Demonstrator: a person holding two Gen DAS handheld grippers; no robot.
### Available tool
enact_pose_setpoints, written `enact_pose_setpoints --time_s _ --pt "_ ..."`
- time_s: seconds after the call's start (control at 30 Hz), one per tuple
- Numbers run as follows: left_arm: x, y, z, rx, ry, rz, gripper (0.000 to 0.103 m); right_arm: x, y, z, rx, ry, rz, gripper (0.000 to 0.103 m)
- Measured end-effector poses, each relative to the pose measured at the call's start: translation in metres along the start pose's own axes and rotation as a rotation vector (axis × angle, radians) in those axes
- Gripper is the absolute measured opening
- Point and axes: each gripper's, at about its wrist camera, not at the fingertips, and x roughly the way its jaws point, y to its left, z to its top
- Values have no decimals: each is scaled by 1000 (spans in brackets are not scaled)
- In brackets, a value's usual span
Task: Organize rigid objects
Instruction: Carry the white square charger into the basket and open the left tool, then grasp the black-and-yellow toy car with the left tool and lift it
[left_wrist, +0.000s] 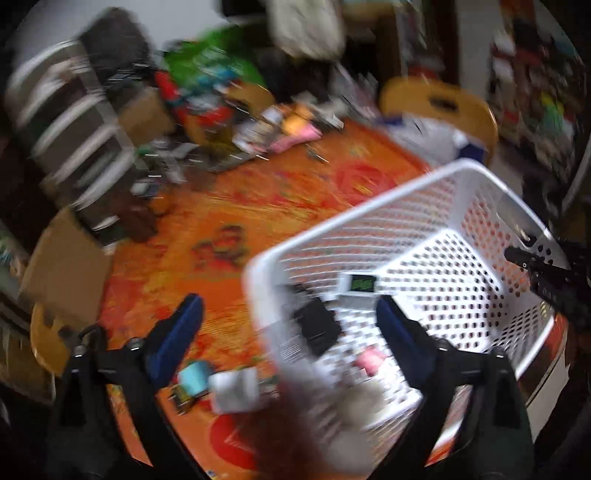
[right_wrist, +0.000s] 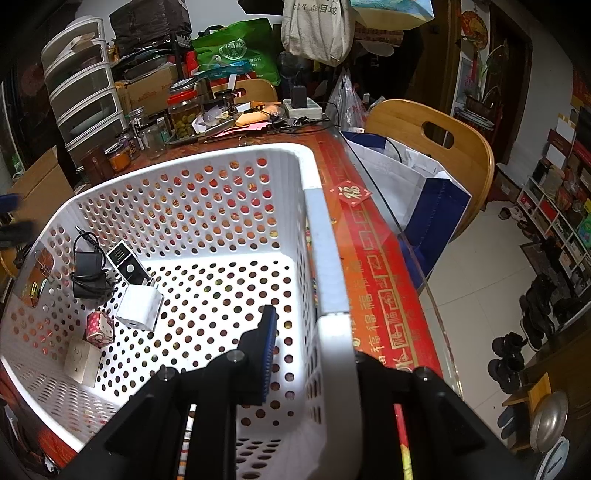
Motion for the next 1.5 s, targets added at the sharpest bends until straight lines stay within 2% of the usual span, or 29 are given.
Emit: enact_pose_setpoints --time_s 0.1,0.17,0.3,0.43,0.5,0.57,0.63,0.77,0.97,1.1,1.2,1.33,1.37,1.5 --pt "-16 62 -49 -168 -33 48 103 0 0 1 -2 -3 -3 20" --pt "-7 94 -83 -285 -8 28 103 0 0 1 -1 -4 -3 20" --pt "31 108 -133 -335 108 -25 103 0 0 2 -4 -5 -3 20" --pt "51 117 -160 -359 132 30 96 0 0 2 -3 -5 -4 20" --pt "54 138 -167 -414 115 36 95 0 0 2 -3 -4 -3 20" --pt "60 150 -171 -425 124 44 95 0 1 2 -3 -1 -6 20" --pt "70 159 -176 -385 152 56 92 0 0 2 -1 -2 -9 20" --pt "99 166 -171 -327 193 31 76 0 0 2 2 -2 -11 20" --pt "130 158 -171 -228 214 19 72 1 0 2 0 0 -15 20" --pt "133 156 -168 -226 194 -5 60 1 -1 2 -1 1 -18 20" --pt "131 153 -166 -221 182 -13 39 1 -1 2 -1 1 -19 20" --pt "128 149 -167 -217 166 -3 34 1 -2 1 -2 1 -18 20" --pt "125 149 -167 -222 152 -3 26 1 -1 2 -2 1 -18 20" --pt "110 152 -167 -242 112 -2 26 1 -2 1 -2 0 -17 20"
